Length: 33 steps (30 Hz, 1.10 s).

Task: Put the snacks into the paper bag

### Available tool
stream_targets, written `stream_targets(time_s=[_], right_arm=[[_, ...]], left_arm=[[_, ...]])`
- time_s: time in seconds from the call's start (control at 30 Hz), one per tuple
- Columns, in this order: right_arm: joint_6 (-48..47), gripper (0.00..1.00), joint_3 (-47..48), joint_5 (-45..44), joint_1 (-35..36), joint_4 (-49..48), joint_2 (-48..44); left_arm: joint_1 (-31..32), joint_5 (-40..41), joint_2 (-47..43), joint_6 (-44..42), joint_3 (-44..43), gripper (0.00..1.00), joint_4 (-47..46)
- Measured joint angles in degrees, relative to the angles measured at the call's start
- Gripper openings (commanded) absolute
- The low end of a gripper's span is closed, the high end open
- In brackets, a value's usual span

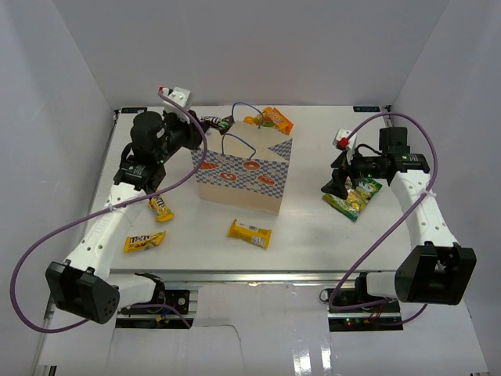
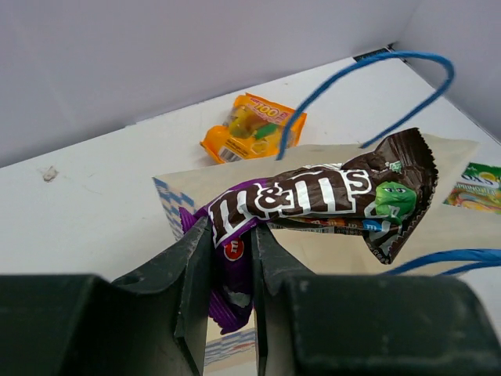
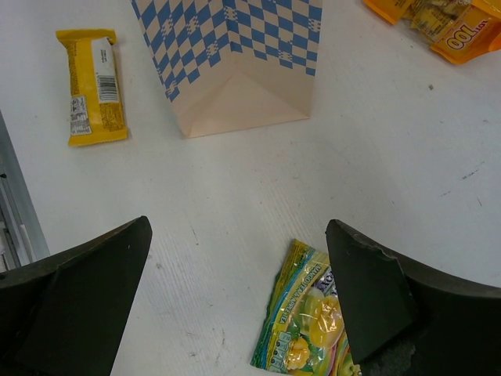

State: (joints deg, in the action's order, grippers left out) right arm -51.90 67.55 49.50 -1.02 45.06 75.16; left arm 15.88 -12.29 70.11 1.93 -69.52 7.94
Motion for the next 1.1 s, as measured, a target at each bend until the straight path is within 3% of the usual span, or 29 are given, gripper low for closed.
stream_targets(time_s=[0.27,0.37,0.5,0.67,0.9,1.1], right_arm=[[-0.9,0.98,-2.6,0.6,0.0,0.0,-3.4],[-1.0,0.98,-3.0,0.6,0.0,0.0,-4.1],[-2.5,0.98,-3.3,0.9,0.0,0.6,-4.5],[-11.8,0.98,-2.3,2.8,2.2,7.1,-4.7],[-20.1,1.00,-4.1,-1.4,19.9,9.0,-7.4],[-9.1,0.93,-11.8,-13.8,41.6,-3.7,-8.1]], left_arm=[[6.9,3.6,3.8,-2.8,-5.0,0.23,2.2],[8.5,4.7,5.2,-3.5,-5.2,0.29,2.8],[9.9,6.3,6.9,-4.3,-5.2,0.53,4.0],[11.0,8.1,8.5,-4.3,-6.4,0.66,4.9],[11.5,8.5,8.7,-2.7,-11.4,0.70,5.0],[11.6,13.1,4.2,-0.1,-11.9,0.78,6.9]])
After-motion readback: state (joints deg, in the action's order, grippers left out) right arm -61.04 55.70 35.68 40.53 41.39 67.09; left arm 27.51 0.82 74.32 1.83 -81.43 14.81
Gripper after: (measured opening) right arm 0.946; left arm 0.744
